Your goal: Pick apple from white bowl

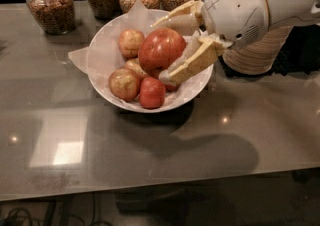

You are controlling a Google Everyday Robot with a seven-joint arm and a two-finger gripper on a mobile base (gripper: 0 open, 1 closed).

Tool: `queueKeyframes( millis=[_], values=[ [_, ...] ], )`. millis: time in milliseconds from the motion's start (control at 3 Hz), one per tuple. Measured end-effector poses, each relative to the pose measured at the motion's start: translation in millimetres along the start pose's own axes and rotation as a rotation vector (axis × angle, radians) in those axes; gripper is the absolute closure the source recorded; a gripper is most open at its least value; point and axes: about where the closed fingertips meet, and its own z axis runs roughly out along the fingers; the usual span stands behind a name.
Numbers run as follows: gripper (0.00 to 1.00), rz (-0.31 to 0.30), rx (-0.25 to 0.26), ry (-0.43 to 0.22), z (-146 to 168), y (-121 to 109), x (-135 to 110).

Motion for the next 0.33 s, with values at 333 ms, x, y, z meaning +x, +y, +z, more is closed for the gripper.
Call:
queueKeyframes(
  millis=[333],
  values=[
    [1.0,0.0,0.0,0.0,0.0,0.0,0.0]
  ],
)
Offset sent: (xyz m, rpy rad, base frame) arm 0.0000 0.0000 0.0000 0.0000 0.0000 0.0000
